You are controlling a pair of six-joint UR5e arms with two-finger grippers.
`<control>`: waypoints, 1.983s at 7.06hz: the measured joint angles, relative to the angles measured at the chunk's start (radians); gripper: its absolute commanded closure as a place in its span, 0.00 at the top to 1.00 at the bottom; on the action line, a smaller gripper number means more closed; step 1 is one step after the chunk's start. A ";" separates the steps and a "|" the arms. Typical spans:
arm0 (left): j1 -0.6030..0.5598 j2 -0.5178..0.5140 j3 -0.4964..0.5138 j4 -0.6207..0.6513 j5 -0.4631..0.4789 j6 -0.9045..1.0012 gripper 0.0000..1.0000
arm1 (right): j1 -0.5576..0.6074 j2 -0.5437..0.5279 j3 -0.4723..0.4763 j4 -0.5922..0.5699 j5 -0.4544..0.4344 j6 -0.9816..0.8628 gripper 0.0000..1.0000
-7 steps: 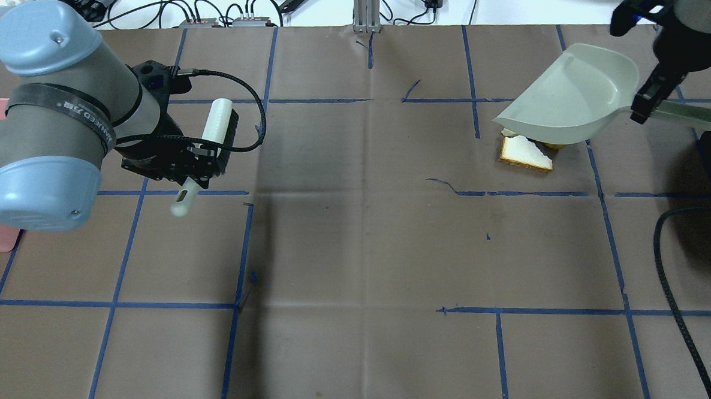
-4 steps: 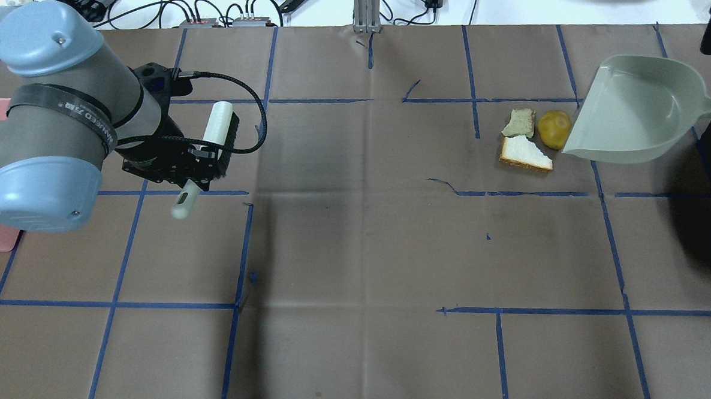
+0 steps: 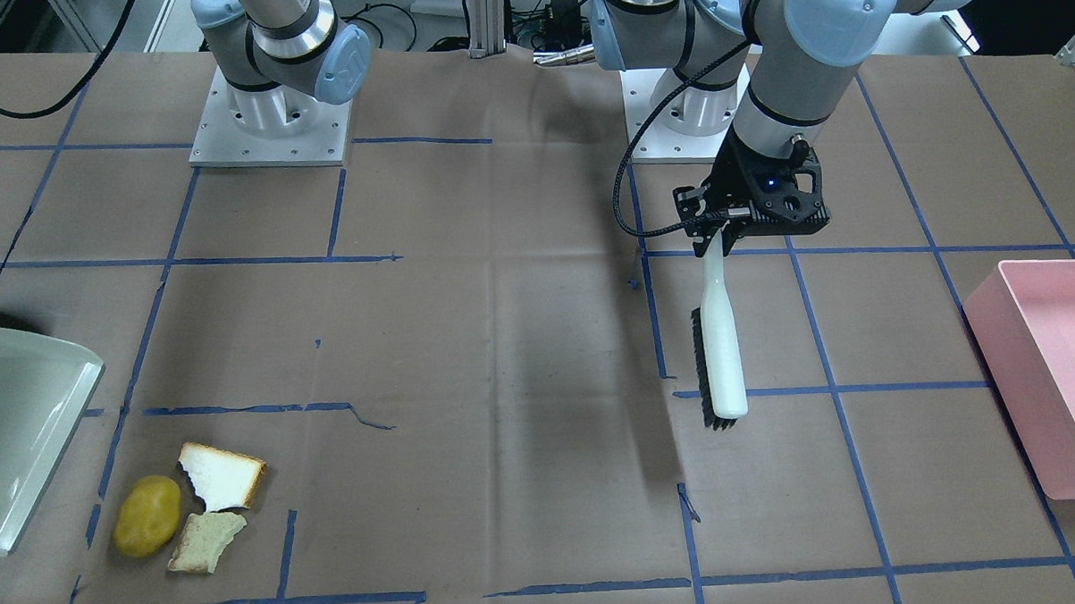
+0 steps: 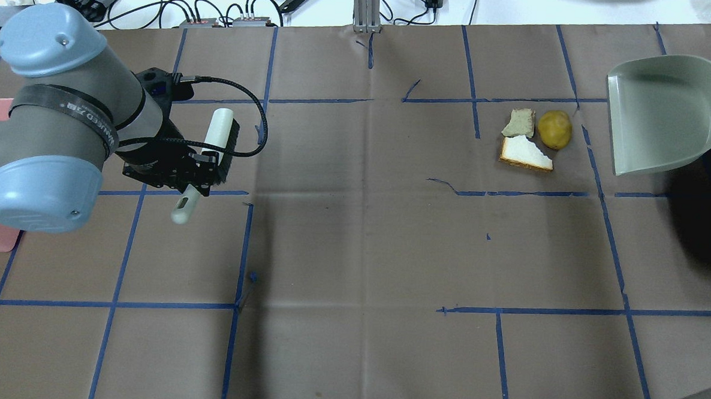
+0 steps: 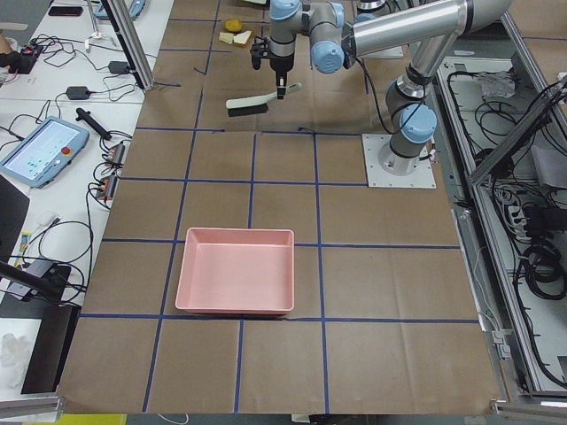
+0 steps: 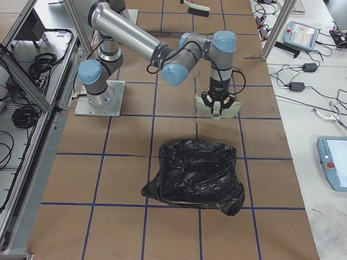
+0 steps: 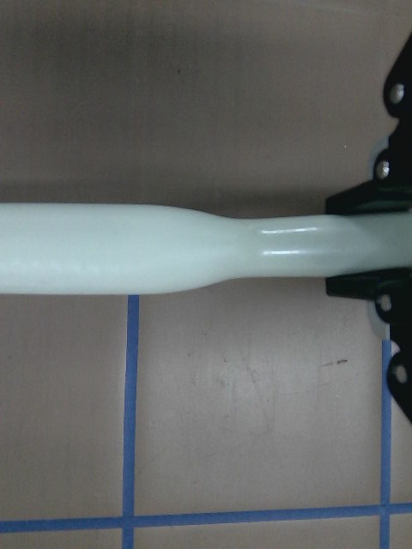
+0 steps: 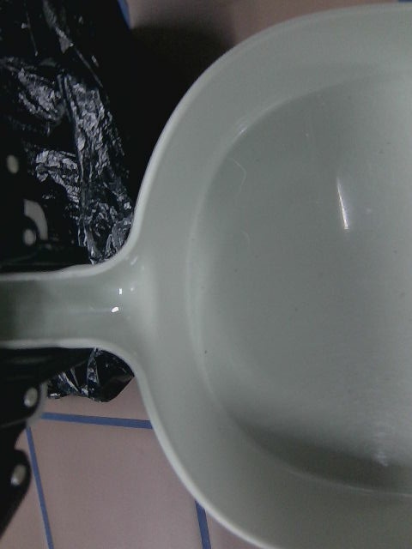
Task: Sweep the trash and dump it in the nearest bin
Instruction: 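Move the held brush with the left gripper across to the bread pieces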
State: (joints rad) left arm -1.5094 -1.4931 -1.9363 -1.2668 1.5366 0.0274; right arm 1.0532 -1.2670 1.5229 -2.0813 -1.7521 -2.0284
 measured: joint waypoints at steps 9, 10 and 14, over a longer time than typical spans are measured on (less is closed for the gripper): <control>-0.021 -0.001 0.004 -0.024 -0.005 -0.049 0.00 | -0.005 0.201 -0.069 -0.157 0.093 -0.178 0.00; -0.072 -0.017 0.010 -0.017 -0.008 -0.102 0.00 | -0.011 0.221 -0.081 -0.155 0.099 -0.164 0.00; -0.373 -0.207 0.133 0.121 -0.015 -0.271 0.00 | -0.029 0.262 -0.086 -0.125 0.158 -0.113 0.00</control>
State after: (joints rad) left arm -1.8828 -1.6998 -1.8036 -1.1459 1.5217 -0.2432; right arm 1.0246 -1.0053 1.4371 -2.2060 -1.5940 -2.1410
